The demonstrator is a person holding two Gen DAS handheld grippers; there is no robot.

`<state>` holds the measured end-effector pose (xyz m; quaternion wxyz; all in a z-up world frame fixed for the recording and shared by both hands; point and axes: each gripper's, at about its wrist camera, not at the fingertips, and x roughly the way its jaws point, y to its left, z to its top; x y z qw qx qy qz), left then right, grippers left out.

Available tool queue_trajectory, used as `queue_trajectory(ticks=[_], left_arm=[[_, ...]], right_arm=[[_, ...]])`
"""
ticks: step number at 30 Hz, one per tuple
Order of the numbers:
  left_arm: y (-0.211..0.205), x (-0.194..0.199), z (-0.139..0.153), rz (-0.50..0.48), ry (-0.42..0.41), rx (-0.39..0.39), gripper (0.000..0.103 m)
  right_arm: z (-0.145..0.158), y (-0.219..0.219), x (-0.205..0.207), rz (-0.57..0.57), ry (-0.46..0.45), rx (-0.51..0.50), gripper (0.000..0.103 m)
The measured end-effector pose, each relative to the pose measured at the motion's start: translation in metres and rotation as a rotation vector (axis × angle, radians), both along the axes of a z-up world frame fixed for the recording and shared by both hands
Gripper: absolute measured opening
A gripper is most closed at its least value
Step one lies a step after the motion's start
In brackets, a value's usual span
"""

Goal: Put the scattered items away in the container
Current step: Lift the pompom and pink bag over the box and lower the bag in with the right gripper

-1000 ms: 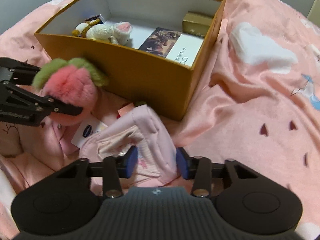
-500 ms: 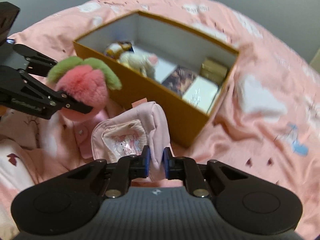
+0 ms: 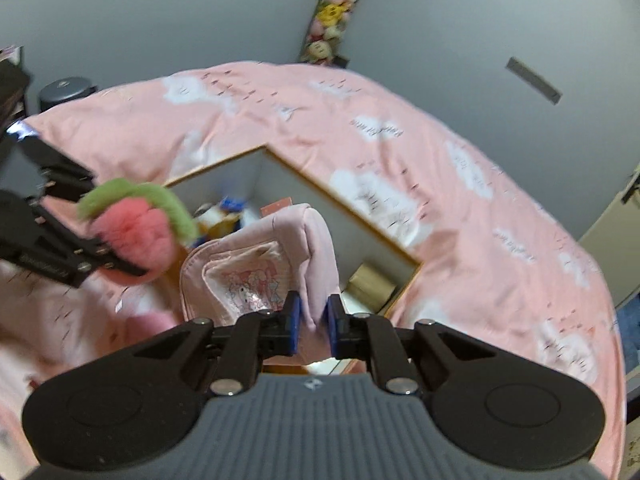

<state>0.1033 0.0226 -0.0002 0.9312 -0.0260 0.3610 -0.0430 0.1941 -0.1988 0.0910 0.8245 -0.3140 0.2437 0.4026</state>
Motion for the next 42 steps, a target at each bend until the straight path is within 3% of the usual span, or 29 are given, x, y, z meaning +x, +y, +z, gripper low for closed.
queue_trajectory(ticks=[4,7,14,21,29,36,42], left_arm=[[0.012,0.010,0.008,0.038,-0.027,0.041,0.049],[0.021,0.020,0.013,0.066,-0.042,0.064,0.049],[0.040,0.048,0.014,0.100,-0.042,0.120,0.049],[0.055,0.065,0.012,0.116,-0.044,0.143,0.049],[0.064,0.075,0.006,0.116,-0.017,0.144,0.049],[0.071,0.083,0.001,0.119,0.003,0.135,0.049],[0.074,0.087,-0.001,0.118,0.008,0.124,0.049]], right_arm=[[0.004,0.018,0.024,-0.053,-0.022,0.024,0.015],[0.000,0.029,0.047,-0.142,0.034,0.081,0.015],[-0.030,0.053,0.101,-0.360,0.247,0.269,0.015],[-0.069,0.081,0.139,-0.512,0.529,0.435,0.015],[-0.120,0.106,0.159,-0.674,0.712,0.530,0.015],[-0.139,0.132,0.161,-0.664,0.718,0.496,0.014],[-0.145,0.162,0.165,-0.557,0.690,0.346,0.014]])
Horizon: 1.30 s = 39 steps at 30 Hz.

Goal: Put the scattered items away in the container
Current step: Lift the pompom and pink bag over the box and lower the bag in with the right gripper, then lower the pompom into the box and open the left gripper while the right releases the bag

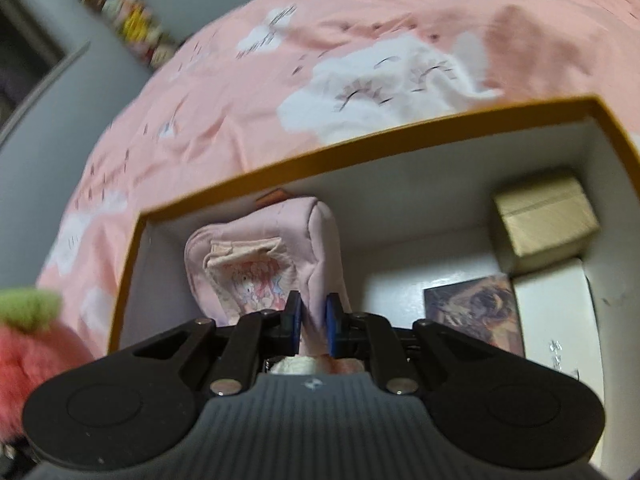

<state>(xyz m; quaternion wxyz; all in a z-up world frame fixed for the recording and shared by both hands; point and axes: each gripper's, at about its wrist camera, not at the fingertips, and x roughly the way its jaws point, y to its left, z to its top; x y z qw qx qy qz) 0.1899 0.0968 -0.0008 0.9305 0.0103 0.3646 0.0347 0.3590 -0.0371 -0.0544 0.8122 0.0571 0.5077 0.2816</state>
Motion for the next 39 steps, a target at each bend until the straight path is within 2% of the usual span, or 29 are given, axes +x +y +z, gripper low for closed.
queue_trajectory(ticks=[4,9,14,18,21,26,30,32,39], left_arm=[[0.000,0.003,0.000,-0.006,0.002,-0.008,0.049],[-0.001,0.007,-0.003,-0.011,0.007,-0.011,0.049],[-0.001,0.010,-0.005,-0.011,0.018,0.004,0.049],[-0.004,0.018,-0.006,-0.023,0.023,0.029,0.049],[-0.006,0.024,-0.007,-0.035,0.026,0.033,0.049],[-0.008,0.031,-0.012,-0.049,0.039,0.043,0.049],[-0.009,0.035,-0.016,-0.056,0.053,0.049,0.049],[-0.010,0.037,-0.016,-0.057,0.057,0.054,0.049],[-0.016,0.045,-0.016,-0.099,0.064,0.017,0.049]], right_arm=[[-0.012,0.012,0.009,0.100,0.105,-0.060,0.013],[-0.020,0.009,0.021,0.109,0.160,-0.040,0.015],[0.000,0.003,0.015,0.189,0.024,-0.080,0.034],[0.019,0.004,0.024,0.218,-0.077,-0.058,0.036],[0.022,0.016,0.032,0.243,-0.120,-0.076,0.036],[0.002,0.028,0.040,0.251,-0.098,-0.151,0.031],[-0.018,0.031,0.048,0.256,-0.016,-0.143,0.029],[-0.024,0.035,0.047,0.265,-0.012,-0.154,0.029],[-0.006,0.026,0.038,0.291,-0.064,-0.143,0.033]])
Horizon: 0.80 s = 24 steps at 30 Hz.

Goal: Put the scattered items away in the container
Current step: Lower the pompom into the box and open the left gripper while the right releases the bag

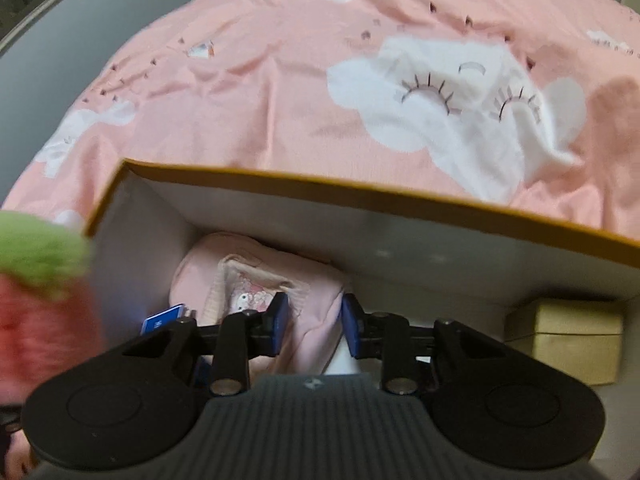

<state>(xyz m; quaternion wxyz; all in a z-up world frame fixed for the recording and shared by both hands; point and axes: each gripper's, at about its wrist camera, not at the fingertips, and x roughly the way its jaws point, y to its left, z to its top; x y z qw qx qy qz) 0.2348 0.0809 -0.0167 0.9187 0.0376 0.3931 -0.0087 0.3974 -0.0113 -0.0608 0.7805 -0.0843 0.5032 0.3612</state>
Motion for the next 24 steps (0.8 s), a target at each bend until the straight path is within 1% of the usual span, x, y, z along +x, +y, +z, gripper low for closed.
queue_trajectory(ticks=[1,3,6,10,15,17,21,24], left_arm=[[-0.003,0.001,0.000,-0.009,-0.001,-0.001,0.049],[-0.009,0.005,-0.001,-0.028,-0.004,-0.010,0.049],[-0.017,0.013,-0.004,-0.054,0.007,-0.042,0.049],[-0.031,0.025,-0.011,-0.089,0.036,-0.090,0.050],[-0.045,0.037,-0.022,-0.121,0.090,-0.153,0.051],[-0.047,0.042,-0.029,-0.115,0.117,-0.174,0.052],[-0.048,0.045,-0.039,-0.109,0.172,-0.169,0.054],[-0.050,0.039,-0.039,-0.133,0.184,-0.162,0.057]], right_arm=[[0.008,-0.006,-0.003,0.001,-0.021,0.018,0.035],[0.021,-0.019,-0.008,-0.007,-0.053,0.034,0.035],[0.039,-0.043,-0.018,-0.027,-0.109,0.054,0.037],[0.053,-0.070,-0.031,-0.062,-0.175,0.039,0.037],[0.054,-0.095,-0.041,-0.111,-0.205,0.025,0.037],[0.053,-0.103,-0.047,-0.127,-0.213,0.028,0.037],[0.049,-0.110,-0.052,-0.132,-0.201,0.041,0.038],[0.043,-0.110,-0.053,-0.125,-0.174,0.032,0.039]])
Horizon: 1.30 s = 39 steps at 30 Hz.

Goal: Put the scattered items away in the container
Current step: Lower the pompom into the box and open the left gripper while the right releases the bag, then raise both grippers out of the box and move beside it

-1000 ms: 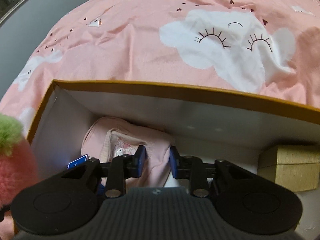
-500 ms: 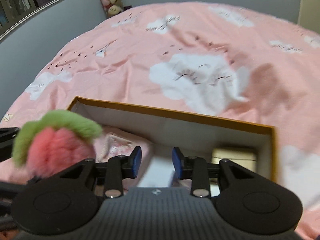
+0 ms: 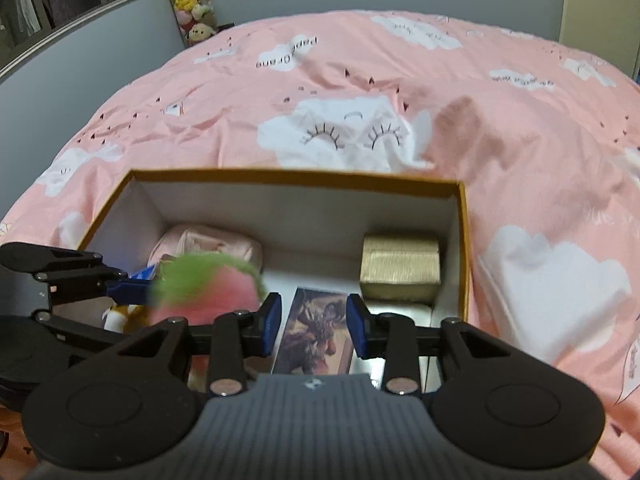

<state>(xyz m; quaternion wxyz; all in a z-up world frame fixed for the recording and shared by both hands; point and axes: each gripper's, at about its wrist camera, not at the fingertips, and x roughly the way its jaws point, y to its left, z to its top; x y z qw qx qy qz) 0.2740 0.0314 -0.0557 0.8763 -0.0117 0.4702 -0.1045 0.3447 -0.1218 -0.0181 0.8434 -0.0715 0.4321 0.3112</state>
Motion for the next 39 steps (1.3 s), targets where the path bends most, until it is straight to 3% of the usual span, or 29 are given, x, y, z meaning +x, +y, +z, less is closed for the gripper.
queue_trajectory(ticks=[6,11,17,19,23,28,31,39], left_arm=[[0.008,-0.024,0.015,0.020,-0.042,0.077,0.057],[0.031,-0.051,0.031,0.112,-0.070,0.125,0.042],[0.065,-0.075,0.043,0.246,-0.105,0.080,0.042],[0.071,-0.079,0.043,0.269,-0.100,0.058,0.042],[0.071,-0.085,0.038,0.274,-0.095,0.030,0.042],[0.055,-0.092,0.034,0.267,-0.123,0.091,0.042],[0.049,-0.097,0.036,0.280,-0.141,0.085,0.042],[0.027,-0.120,0.042,0.321,-0.244,0.096,0.045]], right_arm=[[-0.014,0.002,-0.001,0.071,0.123,0.006,0.038],[-0.021,0.009,-0.012,0.183,0.249,0.021,0.034],[-0.037,0.021,-0.022,0.222,0.315,-0.024,0.031],[-0.038,0.024,-0.019,0.217,0.353,-0.006,0.021],[-0.041,0.033,-0.021,0.234,0.448,0.028,0.022],[-0.044,0.040,-0.032,0.252,0.423,0.005,0.023],[-0.041,0.040,-0.037,0.257,0.388,-0.005,0.024],[-0.022,0.036,-0.066,0.246,0.126,-0.079,0.031]])
